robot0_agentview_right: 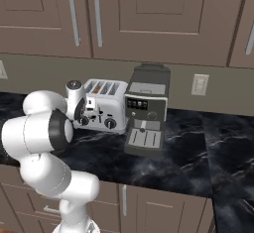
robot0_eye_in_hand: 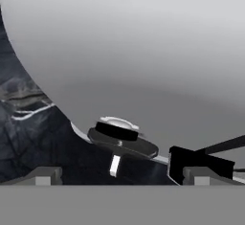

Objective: Start the toaster. Once the lever pops up, take the bread to the plate on the dining counter.

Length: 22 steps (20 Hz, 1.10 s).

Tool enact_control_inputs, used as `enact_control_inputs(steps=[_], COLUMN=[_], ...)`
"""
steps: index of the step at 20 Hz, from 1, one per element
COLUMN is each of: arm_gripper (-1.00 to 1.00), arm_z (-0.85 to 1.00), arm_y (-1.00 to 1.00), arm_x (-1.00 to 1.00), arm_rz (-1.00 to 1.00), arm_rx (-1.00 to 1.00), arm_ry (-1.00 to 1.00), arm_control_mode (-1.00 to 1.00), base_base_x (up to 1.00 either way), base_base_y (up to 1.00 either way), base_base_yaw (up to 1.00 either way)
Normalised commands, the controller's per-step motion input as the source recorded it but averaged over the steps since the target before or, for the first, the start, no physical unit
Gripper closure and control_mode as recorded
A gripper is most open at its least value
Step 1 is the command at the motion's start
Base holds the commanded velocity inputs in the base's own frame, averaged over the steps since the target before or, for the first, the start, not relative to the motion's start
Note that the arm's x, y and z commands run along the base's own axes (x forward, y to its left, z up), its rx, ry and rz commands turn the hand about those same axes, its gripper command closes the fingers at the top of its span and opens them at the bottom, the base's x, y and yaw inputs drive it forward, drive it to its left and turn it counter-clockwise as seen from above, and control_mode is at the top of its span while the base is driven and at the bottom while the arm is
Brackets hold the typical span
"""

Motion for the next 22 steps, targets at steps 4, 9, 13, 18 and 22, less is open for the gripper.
enact_control_inputs(steps=[4, 9, 13, 18, 22], arm_gripper=[-1.0, -1.0, -1.0, -1.0, -1.0], arm_z=[-0.19, -0.21, -0.14, 0.0, 0.08], arm_y=[0.0, 0.0, 0.0, 0.0, -0.07], arm_x=[0.0, 0.0, 0.0, 0.0, 0.0], arm_rz=[0.0, 0.0, 0.0, 0.0, 0.0], arm_rx=[0.0, 0.0, 0.0, 0.0, 0.0], arm_ry=[0.0, 0.0, 0.0, 0.0, -0.1], arm_control_mode=[-1.0, -1.0, -1.0, -1.0, -1.0], base_base_x=[0.0, 0.0, 0.0, 0.0, 0.0], base_base_y=[0.0, 0.0, 0.0, 0.0, 0.0], base_base_yaw=[0.0, 0.0, 0.0, 0.0, 0.0])
